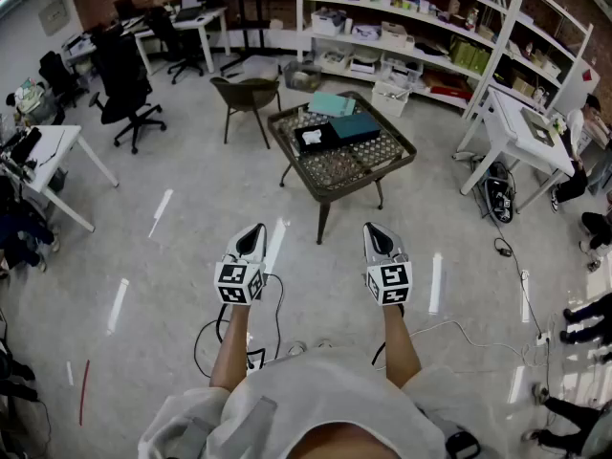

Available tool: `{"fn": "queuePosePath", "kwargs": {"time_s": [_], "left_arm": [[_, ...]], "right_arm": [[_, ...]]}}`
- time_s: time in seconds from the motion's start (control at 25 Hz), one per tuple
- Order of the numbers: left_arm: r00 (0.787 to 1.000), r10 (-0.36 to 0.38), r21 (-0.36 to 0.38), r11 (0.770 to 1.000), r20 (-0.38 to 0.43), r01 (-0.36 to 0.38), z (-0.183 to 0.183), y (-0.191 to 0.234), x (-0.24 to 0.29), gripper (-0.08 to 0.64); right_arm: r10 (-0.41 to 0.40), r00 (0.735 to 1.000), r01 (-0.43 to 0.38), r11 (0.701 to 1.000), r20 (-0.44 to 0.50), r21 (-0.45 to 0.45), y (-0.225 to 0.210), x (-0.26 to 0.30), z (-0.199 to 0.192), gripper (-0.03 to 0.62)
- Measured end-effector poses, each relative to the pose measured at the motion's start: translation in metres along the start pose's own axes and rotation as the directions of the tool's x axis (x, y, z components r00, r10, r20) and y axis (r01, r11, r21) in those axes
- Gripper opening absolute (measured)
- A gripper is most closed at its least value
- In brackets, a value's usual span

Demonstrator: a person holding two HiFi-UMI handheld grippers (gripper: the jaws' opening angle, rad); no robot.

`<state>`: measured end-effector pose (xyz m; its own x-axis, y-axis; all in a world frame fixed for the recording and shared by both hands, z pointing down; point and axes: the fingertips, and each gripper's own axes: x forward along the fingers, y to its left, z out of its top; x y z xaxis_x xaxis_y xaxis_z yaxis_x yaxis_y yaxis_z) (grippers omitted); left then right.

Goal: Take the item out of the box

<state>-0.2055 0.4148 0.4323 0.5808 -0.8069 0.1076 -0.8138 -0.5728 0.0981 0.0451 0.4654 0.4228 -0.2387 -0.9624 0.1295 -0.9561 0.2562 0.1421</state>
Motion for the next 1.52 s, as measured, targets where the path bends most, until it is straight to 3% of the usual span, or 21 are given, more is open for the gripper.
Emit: {"fn": "queuePosePath", "kwargs": {"time_s": [0.28, 0.88, 1.2, 1.52], "left_arm": [[1.000, -0.001, -0.001, 1.000, -0.005, 0.001, -0.003, -0.010, 0.011, 0.005], [0.999, 0.039, 0.008, 0.999, -0.018, -0.039, -0.007, -0.045, 0.035, 0.005], [0.998, 0.049, -0.005, 0.999, -0.034, -0.049, -0.018, -0.029, 0.051, 0.005], [0.998, 0.034, -0.035, 0.999, -0.058, -0.036, -0.035, 0.006, 0.105, 0.005]], "right_arm": [[0.003, 1.000, -0.003, 0.999, 0.012, 0.033, -0.011, 0.002, -0.003, 0.000], [0.075, 0.997, -0.075, 0.997, 0.021, 0.012, -0.045, 0.008, -0.017, 0.002], [0.104, 0.995, -0.104, 0.994, 0.005, 0.017, -0.042, 0.038, -0.025, 0.002], [0.102, 0.995, -0.102, 0.995, -0.015, 0.013, -0.053, 0.098, -0.035, 0.002]]}}
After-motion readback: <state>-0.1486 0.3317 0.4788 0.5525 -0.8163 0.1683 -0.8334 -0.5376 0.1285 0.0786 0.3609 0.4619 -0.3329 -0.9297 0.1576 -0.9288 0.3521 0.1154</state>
